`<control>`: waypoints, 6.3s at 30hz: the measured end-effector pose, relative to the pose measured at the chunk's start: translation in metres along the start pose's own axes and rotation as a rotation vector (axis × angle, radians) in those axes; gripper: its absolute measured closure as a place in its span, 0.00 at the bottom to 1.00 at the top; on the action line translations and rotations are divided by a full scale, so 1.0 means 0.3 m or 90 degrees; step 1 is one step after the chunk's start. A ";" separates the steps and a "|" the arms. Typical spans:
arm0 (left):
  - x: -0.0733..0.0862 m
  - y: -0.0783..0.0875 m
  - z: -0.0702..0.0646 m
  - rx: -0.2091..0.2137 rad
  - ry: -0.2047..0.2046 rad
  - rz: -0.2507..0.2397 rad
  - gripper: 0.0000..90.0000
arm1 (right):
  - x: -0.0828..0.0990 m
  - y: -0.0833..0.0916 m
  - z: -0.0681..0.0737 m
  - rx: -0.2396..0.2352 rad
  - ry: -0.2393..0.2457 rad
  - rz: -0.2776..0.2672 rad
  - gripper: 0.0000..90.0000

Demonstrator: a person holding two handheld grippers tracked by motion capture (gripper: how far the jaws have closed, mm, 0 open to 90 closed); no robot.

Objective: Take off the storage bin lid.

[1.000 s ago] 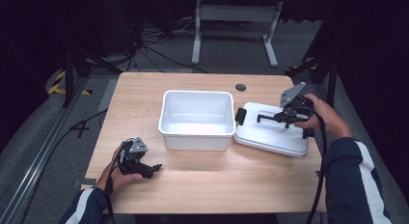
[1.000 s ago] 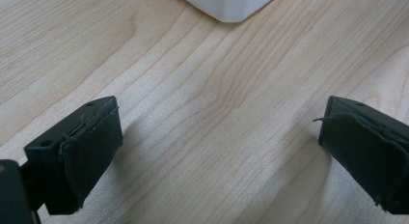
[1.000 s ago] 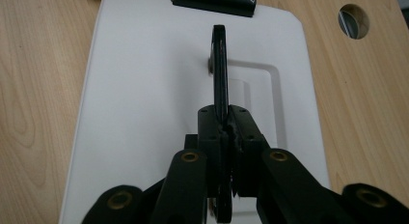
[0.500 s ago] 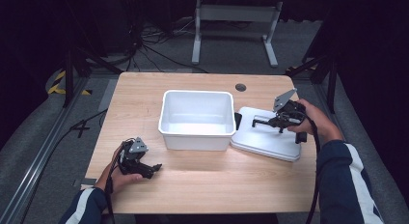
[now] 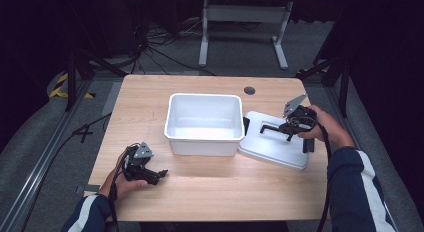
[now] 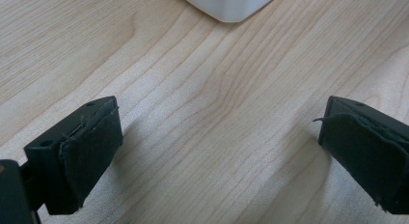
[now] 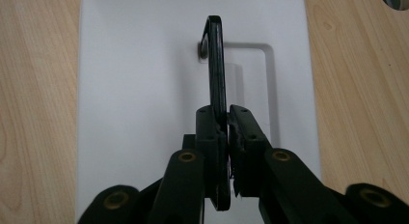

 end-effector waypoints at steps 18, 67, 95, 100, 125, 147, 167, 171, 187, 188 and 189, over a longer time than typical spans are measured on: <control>0.000 0.000 0.000 0.000 0.000 0.000 0.02 | 0.023 0.028 0.010 0.007 -0.028 -0.062 0.85; 0.000 0.000 0.000 0.000 0.000 0.000 0.02 | 0.094 0.131 0.165 0.159 -0.138 -0.154 0.30; 0.000 0.000 0.000 0.000 0.000 0.000 0.02 | 0.234 0.122 0.301 0.203 -0.143 -0.159 0.31; 0.000 0.000 0.000 0.000 0.000 0.000 0.02 | 0.259 0.108 0.330 0.197 -0.141 -0.165 0.31; 0.000 0.000 0.000 0.000 0.000 0.000 0.02 | 0.429 -0.027 0.426 0.152 -0.187 -0.166 0.30; -0.003 0.000 0.002 0.005 -0.002 0.008 0.02 | 0.527 -0.071 0.436 0.105 -0.296 -0.252 0.25; -0.004 -0.001 0.003 0.007 -0.004 0.008 0.01 | 0.529 -0.070 0.441 0.109 -0.301 -0.251 0.25; -0.005 -0.002 0.004 0.006 -0.005 0.008 0.01 | 0.529 -0.070 0.441 0.109 -0.301 -0.251 0.25; -0.006 -0.004 0.003 0.006 -0.003 0.008 0.01 | 0.529 -0.069 0.441 0.108 -0.302 -0.251 0.25; -0.006 -0.005 0.003 0.004 -0.002 0.006 0.01 | 0.529 -0.069 0.441 0.108 -0.302 -0.251 0.25; -0.006 -0.005 0.003 0.004 -0.002 0.006 0.01 | 0.529 -0.069 0.441 0.108 -0.302 -0.251 0.25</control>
Point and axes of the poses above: each handheld gripper's, and its own axes: y roughly backward along the jaws, x roughly out of its underside, z roughly to its left, the point moved 1 cm from there along -y, roughly forward along the jaws, and after that the axes turned 3 degrees about -x, right-handed, at the moved point
